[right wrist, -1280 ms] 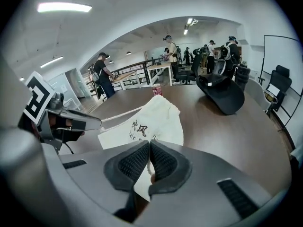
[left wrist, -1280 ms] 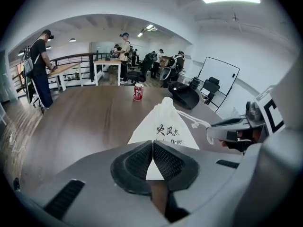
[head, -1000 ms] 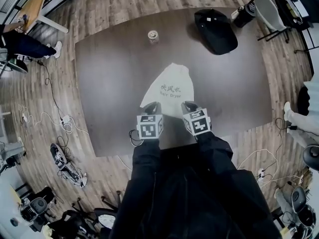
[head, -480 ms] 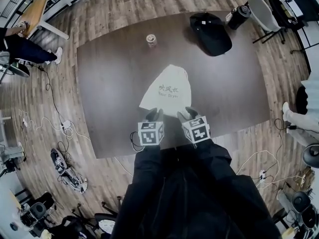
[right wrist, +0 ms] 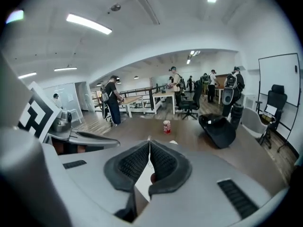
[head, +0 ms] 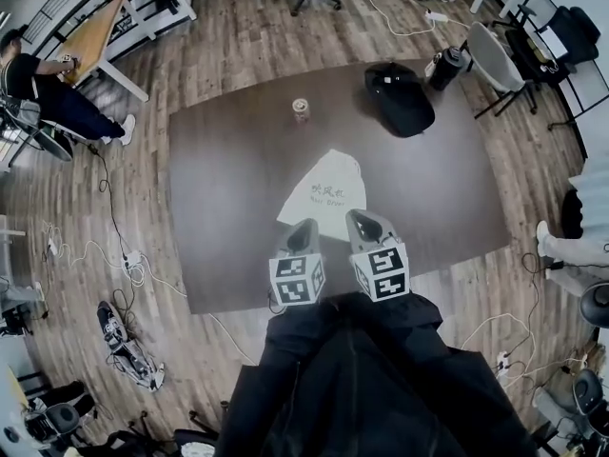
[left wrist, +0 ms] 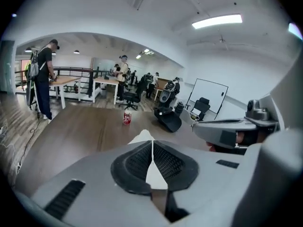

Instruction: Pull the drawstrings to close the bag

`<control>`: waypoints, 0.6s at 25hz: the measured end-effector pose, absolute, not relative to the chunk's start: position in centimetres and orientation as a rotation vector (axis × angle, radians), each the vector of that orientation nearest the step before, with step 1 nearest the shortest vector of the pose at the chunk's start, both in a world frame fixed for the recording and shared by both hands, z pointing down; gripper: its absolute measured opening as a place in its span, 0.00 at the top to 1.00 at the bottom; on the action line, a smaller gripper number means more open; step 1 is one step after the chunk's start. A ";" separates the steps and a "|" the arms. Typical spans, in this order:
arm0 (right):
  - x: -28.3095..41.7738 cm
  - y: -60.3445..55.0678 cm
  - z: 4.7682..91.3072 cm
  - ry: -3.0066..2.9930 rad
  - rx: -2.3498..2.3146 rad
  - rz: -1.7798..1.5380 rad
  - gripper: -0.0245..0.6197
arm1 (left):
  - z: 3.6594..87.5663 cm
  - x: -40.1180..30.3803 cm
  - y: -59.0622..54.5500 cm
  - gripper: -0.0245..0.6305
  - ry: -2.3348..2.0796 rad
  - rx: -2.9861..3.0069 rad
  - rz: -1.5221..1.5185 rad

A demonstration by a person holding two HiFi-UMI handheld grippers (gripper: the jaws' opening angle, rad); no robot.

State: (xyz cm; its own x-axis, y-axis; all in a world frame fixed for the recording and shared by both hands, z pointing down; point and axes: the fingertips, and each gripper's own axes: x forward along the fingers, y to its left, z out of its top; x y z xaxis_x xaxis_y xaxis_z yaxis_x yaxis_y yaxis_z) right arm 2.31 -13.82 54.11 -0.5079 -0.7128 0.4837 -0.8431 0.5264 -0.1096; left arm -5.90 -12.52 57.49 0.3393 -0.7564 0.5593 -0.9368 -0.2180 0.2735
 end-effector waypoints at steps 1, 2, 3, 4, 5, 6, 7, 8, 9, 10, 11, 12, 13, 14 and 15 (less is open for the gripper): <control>2.1 -14.0 52.5 -2.411 1.295 0.436 0.92 | 55.9 -6.0 -12.7 0.90 -1.497 2.057 0.385; 1.8 -14.1 50.8 -2.432 1.307 0.401 0.92 | 54.2 -6.0 -13.0 0.91 -1.516 2.079 0.353; 1.6 -14.2 49.2 -2.455 1.317 0.368 0.92 | 52.5 -6.0 -13.2 0.91 -1.534 2.107 0.322; 1.4 -14.3 47.6 -2.478 1.325 0.336 0.93 | 50.7 -5.9 -13.4 0.91 -1.549 2.138 0.293; 1.2 -14.2 46.0 -2.500 1.334 0.305 0.93 | 48.9 -5.8 -13.5 0.91 -1.561 2.171 0.264; 1.1 -14.1 44.5 -2.518 1.345 0.276 0.93 | 47.2 -5.7 -13.4 0.91 -1.571 2.204 0.234; 1.1 -14.0 43.1 -2.533 1.358 0.248 0.93 | 45.5 -5.6 -13.3 0.91 -1.584 2.235 0.203; 1.2 -13.9 41.8 -2.546 1.372 0.221 0.93 | 44.0 -5.7 -13.1 0.91 -1.604 2.263 0.174; 1.2 -13.8 40.5 -2.557 1.386 0.196 0.93 | 42.6 -5.9 -13.0 0.91 -1.627 2.285 0.149; 1.3 -13.8 39.5 -2.566 1.399 0.173 0.93 | 41.4 -6.1 -12.9 0.91 -1.650 2.300 0.129; 1.3 -13.7 38.5 -2.573 1.410 0.152 0.93 | 40.4 -6.4 -12.8 0.91 -1.668 2.309 0.112; 1.3 -13.6 37.7 -2.582 1.418 0.133 0.93 | 39.5 -6.5 -12.8 0.91 -1.679 2.316 0.097; 1.3 -13.5 36.9 -2.592 1.424 0.115 0.93 | 38.7 -6.5 -12.9 0.91 -1.686 2.325 0.086; 1.4 -13.5 36.1 -2.602 1.430 0.098 0.93 | 38.0 -6.5 -13.1 0.91 -1.690 2.337 0.078; 1.4 -13.5 35.4 -2.611 1.435 0.080 0.93 | 37.3 -6.4 -13.2 0.91 -1.693 2.349 0.071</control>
